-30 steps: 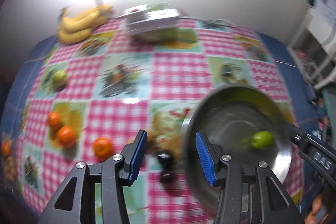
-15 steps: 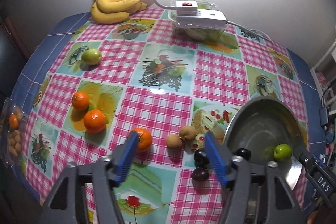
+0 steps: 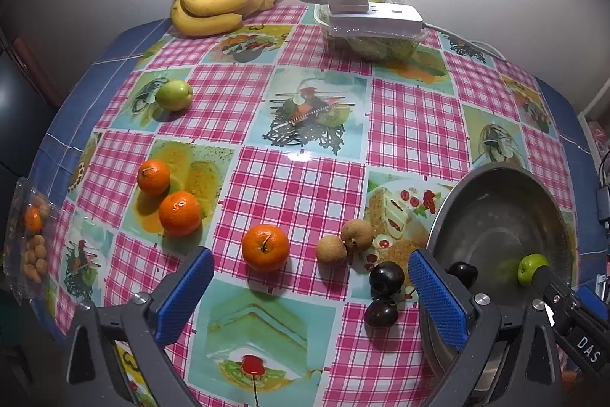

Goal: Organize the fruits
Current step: 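Open the left gripper to drop the dark plum into the bowl while the right withdraws, then move the right gripper to the stacked dark plums and grasp one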

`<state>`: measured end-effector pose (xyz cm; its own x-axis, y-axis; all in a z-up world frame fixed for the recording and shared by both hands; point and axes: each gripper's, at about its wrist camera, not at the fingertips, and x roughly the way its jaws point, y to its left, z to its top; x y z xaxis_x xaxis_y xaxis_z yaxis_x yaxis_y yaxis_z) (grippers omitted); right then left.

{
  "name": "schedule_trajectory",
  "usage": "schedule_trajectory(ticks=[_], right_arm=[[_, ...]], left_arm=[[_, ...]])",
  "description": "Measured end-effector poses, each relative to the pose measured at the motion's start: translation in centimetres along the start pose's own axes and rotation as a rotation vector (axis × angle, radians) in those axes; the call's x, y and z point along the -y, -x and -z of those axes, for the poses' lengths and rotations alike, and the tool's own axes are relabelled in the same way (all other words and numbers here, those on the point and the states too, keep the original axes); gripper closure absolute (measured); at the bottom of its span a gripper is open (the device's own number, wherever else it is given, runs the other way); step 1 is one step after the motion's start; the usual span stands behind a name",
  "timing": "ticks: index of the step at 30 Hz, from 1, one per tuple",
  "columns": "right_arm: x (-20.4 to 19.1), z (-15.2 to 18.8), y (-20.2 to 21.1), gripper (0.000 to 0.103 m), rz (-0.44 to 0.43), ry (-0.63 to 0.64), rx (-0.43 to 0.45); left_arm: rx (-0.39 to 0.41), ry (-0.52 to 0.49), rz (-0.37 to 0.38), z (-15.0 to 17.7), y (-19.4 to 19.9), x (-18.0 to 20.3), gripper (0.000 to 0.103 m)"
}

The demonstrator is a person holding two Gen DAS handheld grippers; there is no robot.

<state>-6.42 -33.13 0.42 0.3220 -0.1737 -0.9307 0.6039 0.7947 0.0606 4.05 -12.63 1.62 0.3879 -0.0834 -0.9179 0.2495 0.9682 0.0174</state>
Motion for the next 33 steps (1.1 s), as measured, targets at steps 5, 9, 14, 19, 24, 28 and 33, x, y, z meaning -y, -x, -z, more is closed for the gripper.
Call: schedule_trajectory(ticks=[5, 9, 14, 19, 24, 28, 33], right_arm=[[0.1, 0.1, 0.0, 0.000, 0.002, -0.007, -0.002], [0.0, 0.1, 0.3, 0.000, -0.017, -0.008, 0.008], [-0.8, 0.3, 0.7, 0.000, -0.022, 0.025, 0.016], [-1.8, 0.5, 0.9, 0.000, -0.059, 0.042, 0.010], [-3.6, 0.9, 1.3, 0.000, -0.083, 0.075, 0.020], [-5.6, 1.4, 1.7, 0.000, -0.124, 0.108, 0.021], [-8.5, 2.1, 1.8, 0.000, -0.175, 0.153, 0.016]], left_arm=[[-0.009, 0.010, 0.014, 0.0, -0.2, -0.2, 0.000], [-0.006, 0.010, 0.023, 0.0, -0.1, -0.2, 0.000], [-0.006, 0.005, 0.032, -0.1, 0.2, -0.6, 0.000], [0.020, 0.004, -0.002, -0.4, 0.7, -1.2, 0.000], [0.041, 0.019, -0.013, -0.8, 1.2, -2.6, 0.000], [0.050, 0.042, -0.018, -1.2, 1.5, -4.3, 0.000], [0.063, 0.096, -0.030, -1.6, 1.7, -7.0, 0.000]])
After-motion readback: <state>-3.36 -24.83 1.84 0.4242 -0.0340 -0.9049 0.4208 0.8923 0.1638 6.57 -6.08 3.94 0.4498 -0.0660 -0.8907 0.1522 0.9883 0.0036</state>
